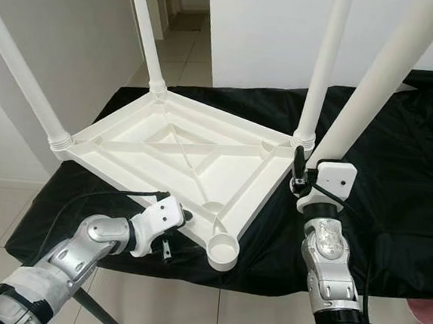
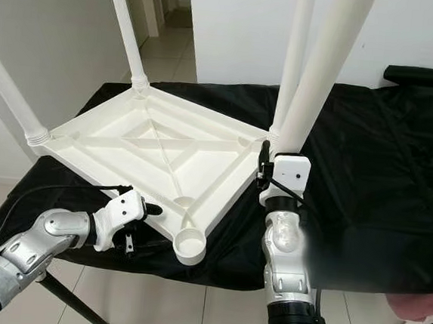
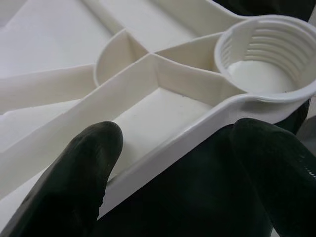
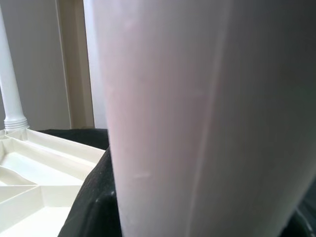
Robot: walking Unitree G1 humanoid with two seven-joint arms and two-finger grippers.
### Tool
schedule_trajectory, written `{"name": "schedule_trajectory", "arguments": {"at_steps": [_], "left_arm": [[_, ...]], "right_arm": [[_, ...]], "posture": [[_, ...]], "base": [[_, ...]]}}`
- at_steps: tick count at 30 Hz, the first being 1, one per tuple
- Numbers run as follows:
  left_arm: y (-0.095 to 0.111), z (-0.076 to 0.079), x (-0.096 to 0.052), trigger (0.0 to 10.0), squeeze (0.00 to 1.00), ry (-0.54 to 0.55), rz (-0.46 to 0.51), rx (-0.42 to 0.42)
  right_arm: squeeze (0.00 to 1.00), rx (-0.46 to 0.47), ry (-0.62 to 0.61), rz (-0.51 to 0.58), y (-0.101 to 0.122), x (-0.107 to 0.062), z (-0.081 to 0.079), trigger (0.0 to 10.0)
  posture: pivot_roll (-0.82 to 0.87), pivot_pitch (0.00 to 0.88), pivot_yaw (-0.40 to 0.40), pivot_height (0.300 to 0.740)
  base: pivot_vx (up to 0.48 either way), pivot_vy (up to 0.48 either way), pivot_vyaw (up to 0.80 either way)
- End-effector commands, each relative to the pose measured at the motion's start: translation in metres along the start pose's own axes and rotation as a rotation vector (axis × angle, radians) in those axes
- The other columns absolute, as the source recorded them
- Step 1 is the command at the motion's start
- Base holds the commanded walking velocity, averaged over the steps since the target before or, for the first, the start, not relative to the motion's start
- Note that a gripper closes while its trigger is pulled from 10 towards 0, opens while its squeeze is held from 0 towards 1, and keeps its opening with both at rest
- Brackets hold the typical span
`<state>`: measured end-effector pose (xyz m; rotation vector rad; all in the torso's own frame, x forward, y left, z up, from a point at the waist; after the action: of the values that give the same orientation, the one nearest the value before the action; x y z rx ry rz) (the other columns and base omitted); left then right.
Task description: Building children table
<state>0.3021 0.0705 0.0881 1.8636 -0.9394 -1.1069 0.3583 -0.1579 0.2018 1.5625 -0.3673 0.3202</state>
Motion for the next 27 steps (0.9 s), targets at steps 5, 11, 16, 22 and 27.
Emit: {"name": "schedule_trajectory", "arguments": {"at_steps": [5,11,16,22,27], "left_arm": [[0.009,0.001,-0.003,10.0,0.00,-0.004,0.030,-0.002],[0.015,0.002,0.005,10.0,0.00,0.006,0.066,-0.002],[0.025,-0.003,0.009,10.0,0.00,0.035,0.102,-0.021],[0.043,-0.007,0.025,10.0,0.00,0.058,0.156,-0.029],[0.047,-0.006,0.034,10.0,0.00,0.060,0.166,-0.016]], "right_arm": [[0.00,0.013,0.017,0.016,0.003,0.002,-0.007,10.0],[0.00,0.016,0.024,0.022,0.005,0.005,-0.009,10.0],[0.00,0.012,0.021,0.020,0.005,0.005,-0.007,10.0],[0.00,0.012,0.014,0.021,0.005,0.007,-0.006,10.0],[0.00,0.014,0.018,0.022,0.005,0.007,-0.008,10.0]], "posture": [[-0.01,0.000,0.128,0.740],[-0.01,0.000,0.125,0.740],[-0.01,0.000,0.125,0.740],[-0.01,0.001,0.120,0.740],[-0.01,0.001,0.120,0.740]], "base": [[0.000,0.000,0.00],[0.000,0.000,0.00],[0.000,0.000,0.00],[0.000,0.000,0.00],[0.000,0.000,0.00]]}}
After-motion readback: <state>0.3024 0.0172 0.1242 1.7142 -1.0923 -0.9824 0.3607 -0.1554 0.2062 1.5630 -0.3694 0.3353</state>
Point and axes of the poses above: a point about 5 cm out from each wrist's last joint towards the gripper, its own x axis pointing out of the wrist towards the gripper, its own y axis along the axis of the wrist's last joint, z = x × y, the point moved 6 cm from there along x, pointing out of the wrist towards the gripper, and after that the axes turned 8 degrees about x, right-handed, at the moved point
